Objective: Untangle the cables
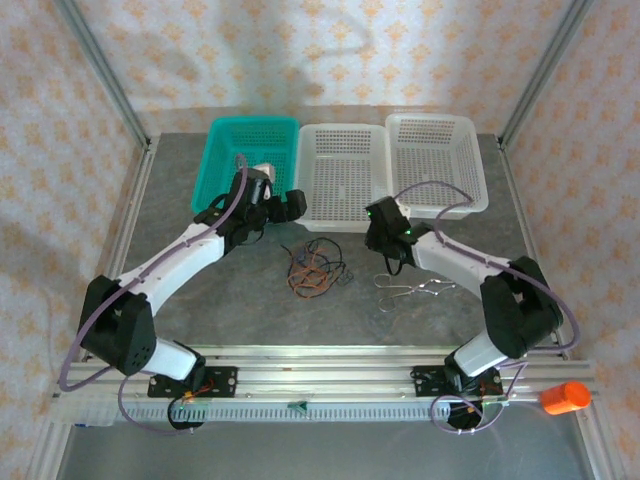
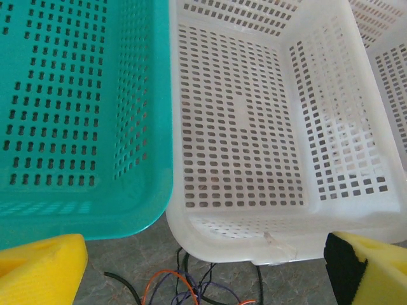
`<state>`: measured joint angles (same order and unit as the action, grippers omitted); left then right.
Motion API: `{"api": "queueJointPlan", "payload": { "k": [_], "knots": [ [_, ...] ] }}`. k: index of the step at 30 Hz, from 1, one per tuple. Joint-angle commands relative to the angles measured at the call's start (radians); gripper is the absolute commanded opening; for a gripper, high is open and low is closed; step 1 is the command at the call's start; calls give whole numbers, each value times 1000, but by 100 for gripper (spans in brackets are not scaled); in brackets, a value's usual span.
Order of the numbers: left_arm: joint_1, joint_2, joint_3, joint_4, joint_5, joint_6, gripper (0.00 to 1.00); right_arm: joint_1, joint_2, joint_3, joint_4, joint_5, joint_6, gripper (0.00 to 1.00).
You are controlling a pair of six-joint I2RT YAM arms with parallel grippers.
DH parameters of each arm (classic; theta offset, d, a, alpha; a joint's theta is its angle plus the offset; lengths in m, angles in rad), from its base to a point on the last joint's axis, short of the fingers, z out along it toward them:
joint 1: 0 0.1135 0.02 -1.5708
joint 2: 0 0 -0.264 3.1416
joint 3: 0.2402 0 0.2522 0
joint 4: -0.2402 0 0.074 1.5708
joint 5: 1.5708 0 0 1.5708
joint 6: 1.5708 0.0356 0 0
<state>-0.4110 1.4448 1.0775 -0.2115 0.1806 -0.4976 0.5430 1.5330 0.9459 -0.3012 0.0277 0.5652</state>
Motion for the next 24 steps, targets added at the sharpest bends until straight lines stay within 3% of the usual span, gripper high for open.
{"api": "queueJointPlan", "payload": {
  "k": [1, 14, 18, 24],
  "knots": [
    [6, 23, 48, 9, 11, -6, 97, -14, 39, 59, 30, 42, 2, 33],
    [8, 36, 62, -18, -6, -3, 97, -54, 110, 145, 52, -9, -56, 33],
    [5, -21, 45, -14, -38, 13, 95, -52, -11, 90, 95, -63, -121, 35],
    [-45, -134, -24, 74, -110, -5, 96, -58, -266, -18, 102, 84, -126, 41]
  ]
}}
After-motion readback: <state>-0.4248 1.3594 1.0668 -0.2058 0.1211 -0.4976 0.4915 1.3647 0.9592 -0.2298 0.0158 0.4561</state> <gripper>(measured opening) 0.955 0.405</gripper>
